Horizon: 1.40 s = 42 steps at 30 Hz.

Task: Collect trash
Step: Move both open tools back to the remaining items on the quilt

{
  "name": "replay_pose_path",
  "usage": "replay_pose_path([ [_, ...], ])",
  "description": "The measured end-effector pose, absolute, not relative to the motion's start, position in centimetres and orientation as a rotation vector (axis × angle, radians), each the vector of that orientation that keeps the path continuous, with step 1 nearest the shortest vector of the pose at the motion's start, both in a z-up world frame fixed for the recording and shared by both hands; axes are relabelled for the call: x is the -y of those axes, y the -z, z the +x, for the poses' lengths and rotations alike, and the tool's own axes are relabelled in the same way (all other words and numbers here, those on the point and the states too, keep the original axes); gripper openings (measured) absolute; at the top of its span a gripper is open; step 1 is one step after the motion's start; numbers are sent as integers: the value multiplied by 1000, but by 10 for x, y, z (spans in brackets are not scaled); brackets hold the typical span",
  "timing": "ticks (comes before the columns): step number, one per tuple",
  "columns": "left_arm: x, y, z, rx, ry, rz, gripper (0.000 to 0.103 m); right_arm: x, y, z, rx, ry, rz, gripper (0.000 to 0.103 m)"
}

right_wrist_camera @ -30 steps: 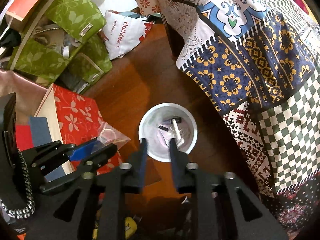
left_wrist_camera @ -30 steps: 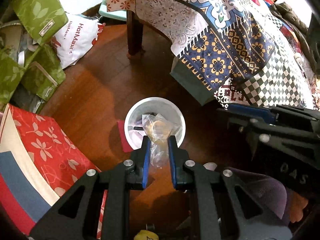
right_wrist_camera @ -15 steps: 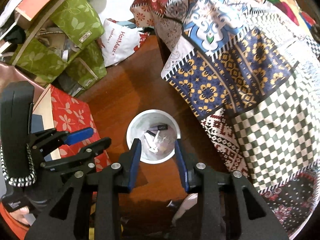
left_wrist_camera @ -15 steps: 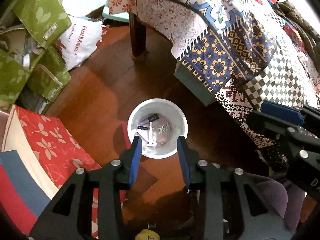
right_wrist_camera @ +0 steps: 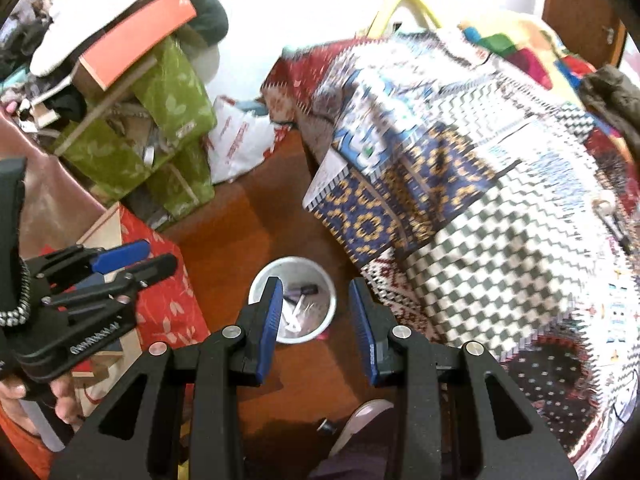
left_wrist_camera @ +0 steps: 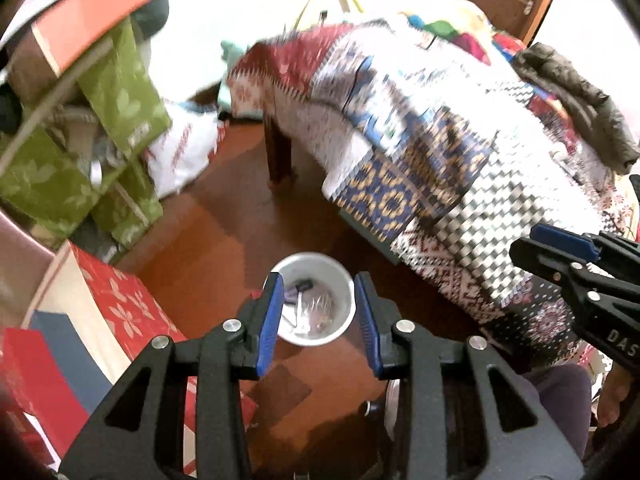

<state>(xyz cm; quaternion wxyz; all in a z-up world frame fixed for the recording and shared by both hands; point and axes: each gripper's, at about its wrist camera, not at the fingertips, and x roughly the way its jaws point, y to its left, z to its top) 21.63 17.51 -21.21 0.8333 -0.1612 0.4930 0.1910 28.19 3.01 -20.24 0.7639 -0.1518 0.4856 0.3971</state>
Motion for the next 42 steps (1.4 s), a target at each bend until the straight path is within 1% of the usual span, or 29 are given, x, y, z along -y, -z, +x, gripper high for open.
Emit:
replay_pose_path([
  [9,-112,139,233,-885,-355,-224,35,37,145,288,-908,-804,-253,31],
  [15,-65,115,265,-836,-285,-171,35,86,120,305,-846,-745,-199,32],
  [21,-20,106,311,-822,-198,-143,35,136,105,332,-813,-666,-153,32],
  [30,32,111,385,-850,-74,-104,36,206,120,388,-840,-516,-96,32],
  [36,57,127,435,-881,-4,-94,36,244,150,431,-899,-426,-73,32],
  [42,70,153,479,-917,50,-76,36,256,184,472,-968,-392,-65,32],
])
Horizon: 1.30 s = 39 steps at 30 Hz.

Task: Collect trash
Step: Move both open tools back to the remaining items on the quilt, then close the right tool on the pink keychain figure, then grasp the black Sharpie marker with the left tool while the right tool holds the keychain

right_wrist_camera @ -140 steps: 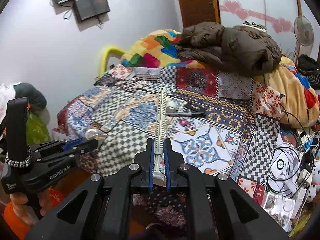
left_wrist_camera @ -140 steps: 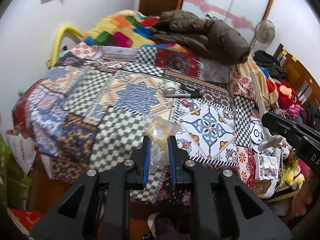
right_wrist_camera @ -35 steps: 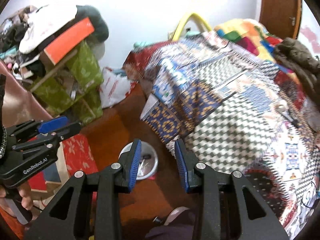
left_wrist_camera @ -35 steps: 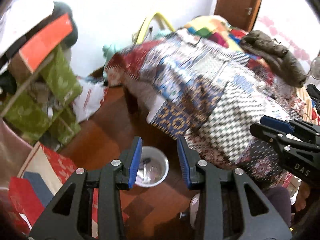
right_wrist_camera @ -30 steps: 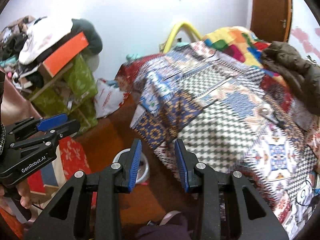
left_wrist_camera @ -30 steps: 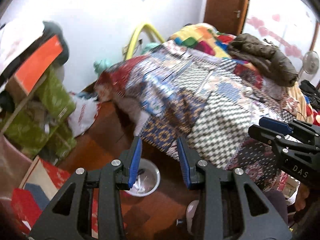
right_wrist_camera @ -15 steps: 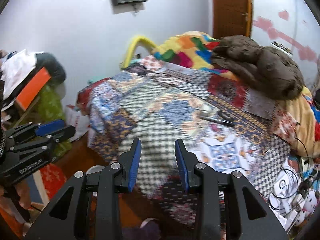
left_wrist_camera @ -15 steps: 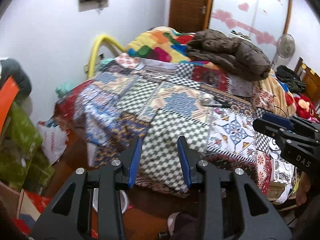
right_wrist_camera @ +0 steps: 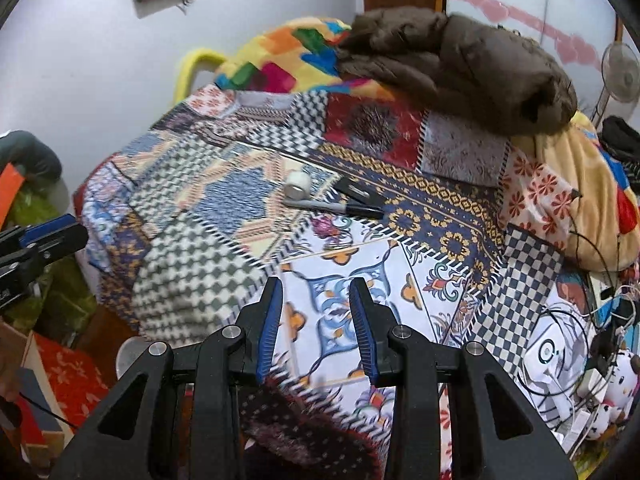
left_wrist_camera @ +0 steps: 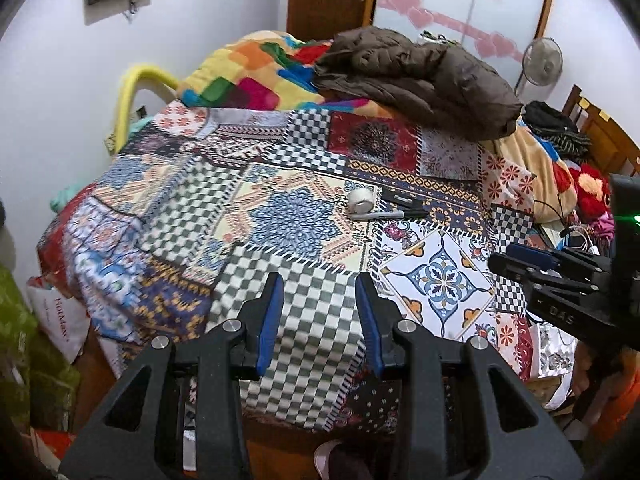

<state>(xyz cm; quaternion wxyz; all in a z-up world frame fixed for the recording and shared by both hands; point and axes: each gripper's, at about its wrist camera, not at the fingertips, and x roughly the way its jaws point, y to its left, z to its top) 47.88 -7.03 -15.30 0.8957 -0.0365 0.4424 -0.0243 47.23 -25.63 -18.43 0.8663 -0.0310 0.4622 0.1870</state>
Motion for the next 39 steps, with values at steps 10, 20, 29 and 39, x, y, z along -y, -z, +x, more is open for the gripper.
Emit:
replay_pose_path([
  [10,68,206,540,-989,90,-72,36,227,231,547,-998,-442,-107,32],
  [20,69,250,582,-1034,154,-83,36,205,277,575,-1022,-474,-164,32],
  [29,86,271,622,-1055,267,-118,36,204,290,578,-995,-489,-227,21],
  [39,111,298,665,-1098,353,-138,36,230,283,563,-977,-509,-165,19],
])
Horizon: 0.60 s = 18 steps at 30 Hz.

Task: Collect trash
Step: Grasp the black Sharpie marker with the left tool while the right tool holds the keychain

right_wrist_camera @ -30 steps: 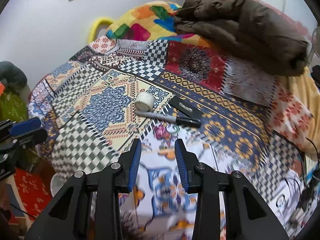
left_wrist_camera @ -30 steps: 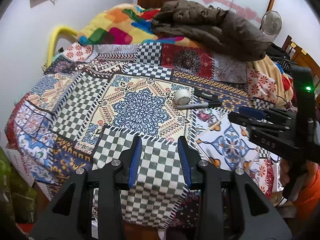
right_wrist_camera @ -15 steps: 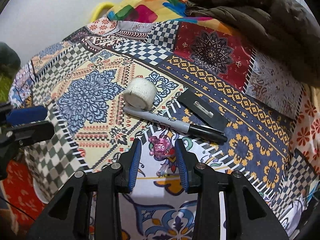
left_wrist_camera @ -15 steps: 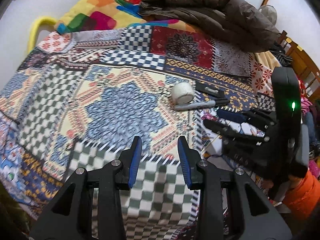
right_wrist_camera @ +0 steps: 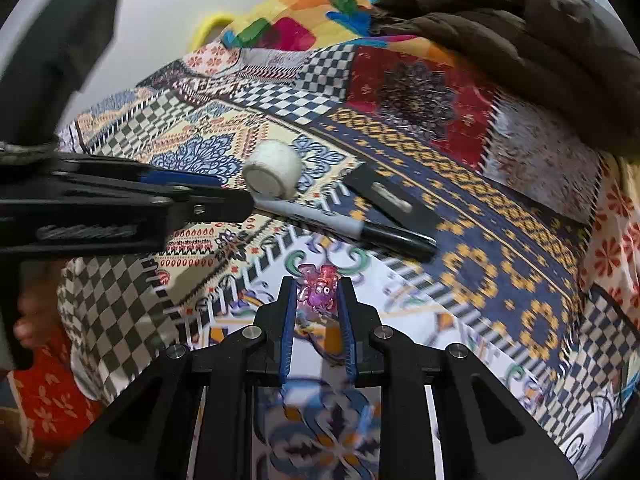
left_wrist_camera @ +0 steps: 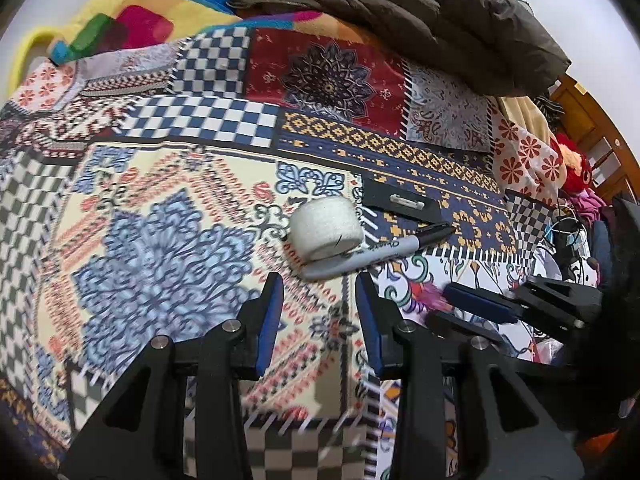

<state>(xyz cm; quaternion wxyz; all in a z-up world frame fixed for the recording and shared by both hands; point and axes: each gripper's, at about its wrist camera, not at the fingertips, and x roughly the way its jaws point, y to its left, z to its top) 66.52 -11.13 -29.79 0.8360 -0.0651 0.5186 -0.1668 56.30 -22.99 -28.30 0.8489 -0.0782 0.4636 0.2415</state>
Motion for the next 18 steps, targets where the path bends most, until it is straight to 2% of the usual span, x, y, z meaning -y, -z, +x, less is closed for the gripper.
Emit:
replay_pose_path([
  [8,130,302,662,-1109,422,-106,36,270,273,559,-979,-467,-106,19],
  [10,139,302,655,-1118,436,-81,32,279,274,561,-987,-447,-95,19],
  [12,150,302,645,-1125,453,-36,23,286,276,560,-993,-431,-87,19],
  [18,178,293,626,-1111,469,77,23,300,277,558,-1008,-411,-53,19],
])
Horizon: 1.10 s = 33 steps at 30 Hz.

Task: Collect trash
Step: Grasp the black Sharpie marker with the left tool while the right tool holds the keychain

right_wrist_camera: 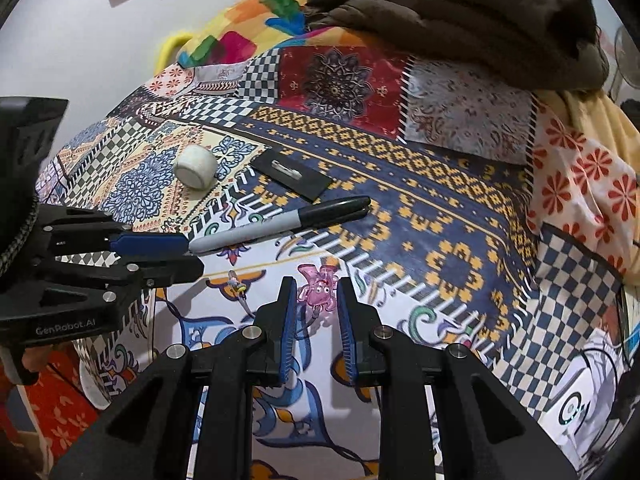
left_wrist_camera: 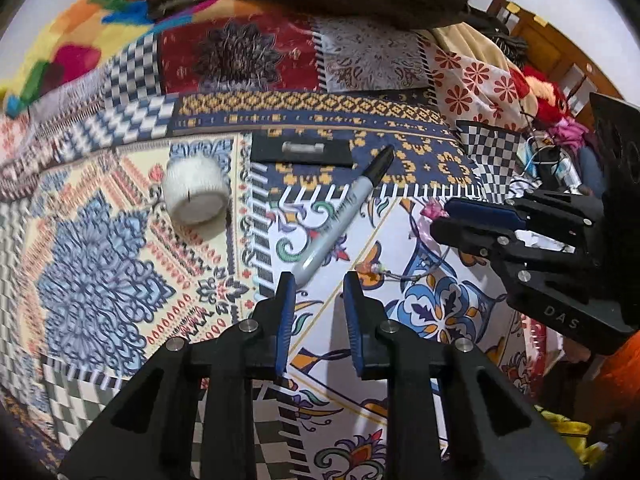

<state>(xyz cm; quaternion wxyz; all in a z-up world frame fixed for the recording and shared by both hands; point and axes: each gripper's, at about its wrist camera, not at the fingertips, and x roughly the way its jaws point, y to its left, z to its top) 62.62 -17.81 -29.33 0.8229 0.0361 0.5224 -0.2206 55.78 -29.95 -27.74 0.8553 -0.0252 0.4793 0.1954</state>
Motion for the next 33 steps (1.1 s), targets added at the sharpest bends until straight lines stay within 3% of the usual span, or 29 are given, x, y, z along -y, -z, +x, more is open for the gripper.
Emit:
replay_pose_path([
  [8,214,291,655,-1096,451,235,24,320,265,552,-992,-404,-4,19],
  [18,244,304,679,-1167,458,179,21,334,257,548,-994,-389,14,19],
  [21,248,305,670,-1178,459,174,10,334,254,546,-994,-386,9,19],
  [28,251,300,637,-1203,407,160,9,337,236,533,-984,-376,16,19],
  [33,241,266,609,-1158,398,112,9,335,213,519,-962,-375,4,19],
])
